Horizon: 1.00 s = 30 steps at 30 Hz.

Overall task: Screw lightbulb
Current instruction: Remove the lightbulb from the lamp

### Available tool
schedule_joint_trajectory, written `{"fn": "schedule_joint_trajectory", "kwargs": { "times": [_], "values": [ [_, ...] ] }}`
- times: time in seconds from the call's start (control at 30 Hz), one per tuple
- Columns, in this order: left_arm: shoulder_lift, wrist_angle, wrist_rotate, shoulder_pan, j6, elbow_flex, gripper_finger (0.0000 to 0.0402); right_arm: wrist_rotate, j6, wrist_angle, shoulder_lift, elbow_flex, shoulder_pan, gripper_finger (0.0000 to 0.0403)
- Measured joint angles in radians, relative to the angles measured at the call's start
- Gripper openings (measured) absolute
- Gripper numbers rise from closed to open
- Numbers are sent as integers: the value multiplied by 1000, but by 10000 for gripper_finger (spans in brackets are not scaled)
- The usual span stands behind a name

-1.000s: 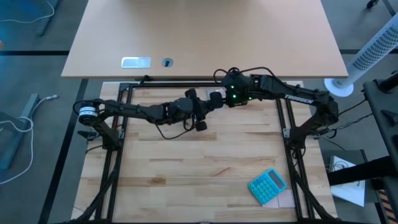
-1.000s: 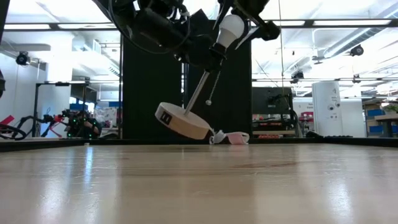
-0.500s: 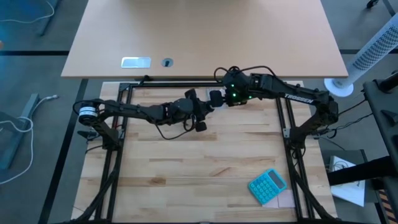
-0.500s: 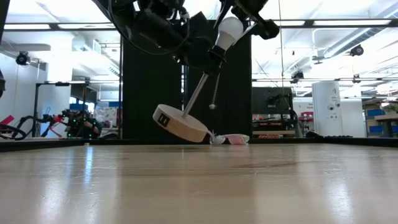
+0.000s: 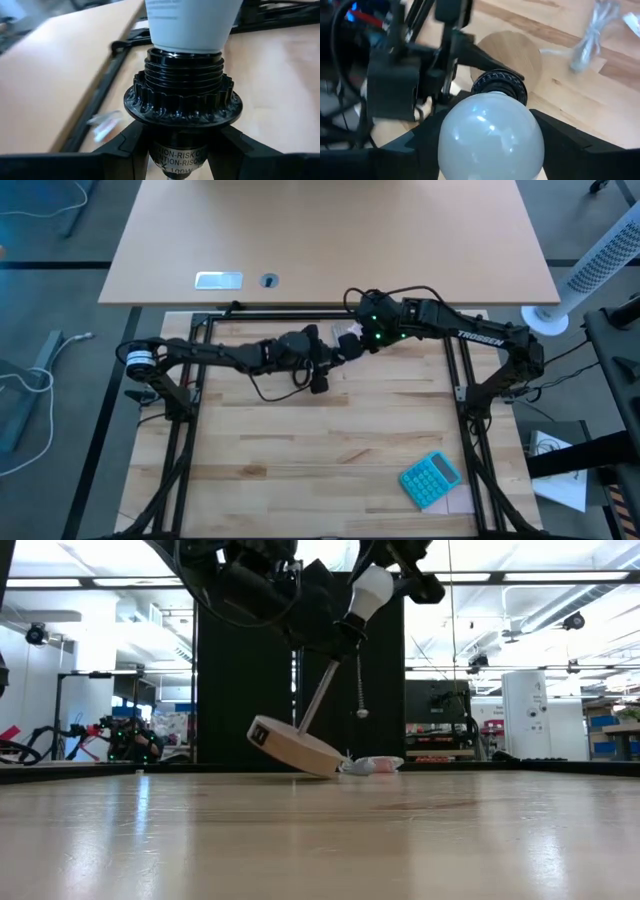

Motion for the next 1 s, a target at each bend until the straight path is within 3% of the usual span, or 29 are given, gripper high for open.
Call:
{"fn": "schedule_joint_trajectory", "kwargs": {
  "times": [0.13,0.37,0.5,0.6,0.73,1.0],
  "values": [
    [-1,-20,172,17,-19,0,143,-66,-180,-11,0,0,0,249],
    [-1,-51,560,76,-28,2,143,-183,-643,-59,0,1,3,252],
    [-1,-53,690,98,-32,2,143,-233,-839,-59,0,2,3,263],
    [-1,-52,733,107,-33,2,143,-259,-911,-61,0,2,2,270],
    [-1,-52,741,108,-31,2,143,-267,-889,-72,0,2,4,290],
    [-3,-23,681,106,-17,2,143,-249,-838,-112,-2,55,-10,349]
  ]
}}
